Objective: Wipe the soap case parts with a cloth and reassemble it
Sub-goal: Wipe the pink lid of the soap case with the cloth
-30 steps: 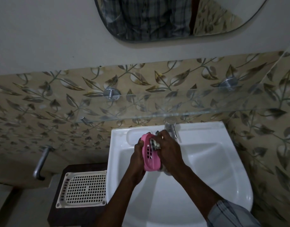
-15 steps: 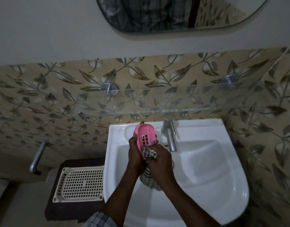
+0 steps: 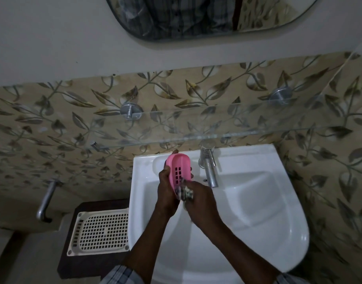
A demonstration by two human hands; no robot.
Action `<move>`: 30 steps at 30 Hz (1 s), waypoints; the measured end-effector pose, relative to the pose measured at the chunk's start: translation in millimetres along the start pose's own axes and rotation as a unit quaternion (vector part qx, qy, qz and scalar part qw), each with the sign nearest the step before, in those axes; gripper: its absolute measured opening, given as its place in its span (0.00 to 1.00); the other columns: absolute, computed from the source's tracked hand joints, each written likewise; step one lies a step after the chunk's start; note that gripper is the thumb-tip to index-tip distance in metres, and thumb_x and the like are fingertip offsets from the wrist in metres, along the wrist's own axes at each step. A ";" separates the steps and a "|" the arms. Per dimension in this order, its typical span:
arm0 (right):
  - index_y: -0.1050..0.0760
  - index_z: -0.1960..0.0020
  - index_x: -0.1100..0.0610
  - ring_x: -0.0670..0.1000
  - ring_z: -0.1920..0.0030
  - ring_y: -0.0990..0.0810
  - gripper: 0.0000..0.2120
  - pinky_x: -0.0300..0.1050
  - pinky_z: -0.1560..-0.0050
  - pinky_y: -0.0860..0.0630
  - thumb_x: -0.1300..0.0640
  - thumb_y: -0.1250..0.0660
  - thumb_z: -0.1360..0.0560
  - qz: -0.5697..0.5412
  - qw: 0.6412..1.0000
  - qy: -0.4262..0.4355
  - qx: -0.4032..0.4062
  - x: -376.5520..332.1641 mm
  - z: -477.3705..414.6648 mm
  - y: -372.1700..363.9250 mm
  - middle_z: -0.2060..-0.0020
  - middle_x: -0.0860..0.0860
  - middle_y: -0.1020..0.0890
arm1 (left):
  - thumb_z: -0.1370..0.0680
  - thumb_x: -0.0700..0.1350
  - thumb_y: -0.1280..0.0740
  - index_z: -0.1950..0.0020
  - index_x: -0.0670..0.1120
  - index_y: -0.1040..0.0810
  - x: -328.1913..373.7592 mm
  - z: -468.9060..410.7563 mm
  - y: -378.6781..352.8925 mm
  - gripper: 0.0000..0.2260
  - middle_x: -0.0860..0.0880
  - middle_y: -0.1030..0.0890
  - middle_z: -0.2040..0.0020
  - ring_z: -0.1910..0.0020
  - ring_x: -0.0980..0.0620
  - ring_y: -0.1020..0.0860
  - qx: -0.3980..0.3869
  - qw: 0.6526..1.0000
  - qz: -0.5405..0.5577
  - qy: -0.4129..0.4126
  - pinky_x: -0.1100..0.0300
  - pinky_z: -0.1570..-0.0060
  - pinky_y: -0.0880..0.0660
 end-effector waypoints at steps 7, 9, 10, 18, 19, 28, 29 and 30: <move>0.17 0.43 0.58 0.55 0.46 0.17 0.21 0.46 0.46 0.21 0.70 0.32 0.33 0.072 0.946 0.277 -0.151 13.1 -8.6 15.1 0.44 0.56 0.15 | 0.16 0.58 0.50 0.27 0.43 0.27 18.3 -5.1 6.0 0.27 0.36 0.16 0.45 0.51 0.42 0.16 -0.043 0.998 -0.034 0.021 0.52 0.55 0.17; 0.16 0.49 0.54 0.55 0.53 0.18 0.17 0.46 0.57 0.24 0.70 0.30 0.33 0.229 0.877 0.389 -0.165 15.4 -23.8 14.8 0.51 0.52 0.15 | 0.16 0.59 0.49 0.29 0.45 0.26 20.6 -6.1 9.6 0.25 0.39 0.14 0.50 0.53 0.42 0.15 -0.044 0.994 -0.077 0.060 0.52 0.59 0.17; 0.17 0.52 0.53 0.55 0.55 0.20 0.14 0.46 0.60 0.26 0.69 0.30 0.32 0.278 0.849 0.423 -0.150 13.6 -33.3 15.3 0.54 0.51 0.16 | 0.17 0.59 0.47 0.31 0.44 0.25 24.2 -5.8 10.0 0.25 0.39 0.14 0.50 0.53 0.42 0.16 -0.041 0.991 -0.099 0.080 0.51 0.59 0.17; 0.18 0.57 0.62 0.59 0.58 0.20 0.10 0.50 0.59 0.26 0.69 0.37 0.26 0.186 0.902 0.390 -0.009 -2.0 -54.9 19.4 0.58 0.56 0.15 | 0.21 0.54 0.41 0.47 0.41 0.17 71.3 -24.1 10.0 0.20 0.38 0.15 0.55 0.60 0.43 0.16 -0.055 0.984 -0.130 0.105 0.51 0.55 0.19; 0.17 0.58 0.63 0.59 0.58 0.19 0.12 0.49 0.56 0.26 0.69 0.39 0.25 0.139 0.912 0.386 -0.008 -6.2 -43.9 13.0 0.60 0.57 0.15 | 0.20 0.55 0.42 0.49 0.41 0.18 72.3 -24.3 8.7 0.20 0.39 0.16 0.56 0.60 0.44 0.17 -0.043 0.984 -0.138 0.103 0.53 0.55 0.20; 0.18 0.57 0.60 0.57 0.59 0.14 0.08 0.56 0.58 0.18 0.56 0.32 0.30 -0.324 0.936 -0.133 -0.026 -4.2 -27.6 3.2 0.62 0.59 0.14 | 0.15 0.56 0.47 0.29 0.46 0.26 46.5 3.3 -9.9 0.22 0.41 0.15 0.45 0.58 0.55 0.17 0.036 0.964 -0.230 -0.130 0.62 0.61 0.19; 0.19 0.57 0.63 0.60 0.58 0.14 0.11 0.59 0.56 0.18 0.55 0.32 0.31 -0.385 0.905 -0.180 -0.030 -3.6 -29.9 4.7 0.60 0.63 0.15 | 0.15 0.55 0.48 0.28 0.53 0.28 48.7 9.0 -13.7 0.18 0.44 0.18 0.38 0.50 0.53 0.18 0.015 0.949 -0.245 -0.200 0.59 0.52 0.19; 0.19 0.55 0.66 0.61 0.57 0.14 0.12 0.60 0.55 0.18 0.56 0.31 0.31 -0.448 0.866 -0.219 -0.035 -3.2 -31.6 6.2 0.58 0.66 0.15 | 0.16 0.56 0.47 0.28 0.59 0.30 52.0 15.2 -18.2 0.17 0.49 0.22 0.32 0.41 0.51 0.20 -0.016 0.933 -0.250 -0.256 0.55 0.42 0.22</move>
Point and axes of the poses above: each hand's wrist, its own z-axis away from the middle knuckle, its own y-axis out of the back of the hand, x = y × z, the point moved 4 cm from there along -z, towards the middle knuckle
